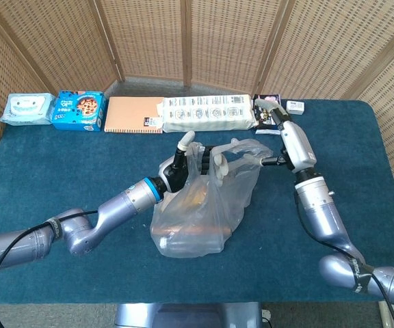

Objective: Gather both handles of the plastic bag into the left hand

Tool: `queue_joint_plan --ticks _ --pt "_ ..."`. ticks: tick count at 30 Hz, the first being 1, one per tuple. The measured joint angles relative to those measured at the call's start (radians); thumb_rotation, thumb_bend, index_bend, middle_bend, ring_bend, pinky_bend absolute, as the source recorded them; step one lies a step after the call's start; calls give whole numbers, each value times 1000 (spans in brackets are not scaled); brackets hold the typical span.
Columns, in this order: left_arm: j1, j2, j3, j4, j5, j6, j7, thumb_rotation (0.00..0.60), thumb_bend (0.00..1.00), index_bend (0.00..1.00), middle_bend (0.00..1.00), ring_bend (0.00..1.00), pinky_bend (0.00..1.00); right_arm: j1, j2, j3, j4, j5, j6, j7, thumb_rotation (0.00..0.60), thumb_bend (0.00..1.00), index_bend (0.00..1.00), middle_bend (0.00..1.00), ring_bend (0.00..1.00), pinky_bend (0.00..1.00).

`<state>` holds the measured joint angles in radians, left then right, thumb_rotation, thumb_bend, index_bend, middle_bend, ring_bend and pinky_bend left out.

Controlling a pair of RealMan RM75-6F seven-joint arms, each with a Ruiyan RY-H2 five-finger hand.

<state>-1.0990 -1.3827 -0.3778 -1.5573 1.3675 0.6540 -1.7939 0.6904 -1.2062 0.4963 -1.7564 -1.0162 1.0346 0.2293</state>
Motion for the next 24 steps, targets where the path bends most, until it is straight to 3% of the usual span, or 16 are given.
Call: queue_joint_plan --ticks 24 --pt "41 -9 -43 5 -25 -26 23 0 97 566 556 547 524 -121 141 -27 -91 -102 49 146 600 42 82 108 12 36"
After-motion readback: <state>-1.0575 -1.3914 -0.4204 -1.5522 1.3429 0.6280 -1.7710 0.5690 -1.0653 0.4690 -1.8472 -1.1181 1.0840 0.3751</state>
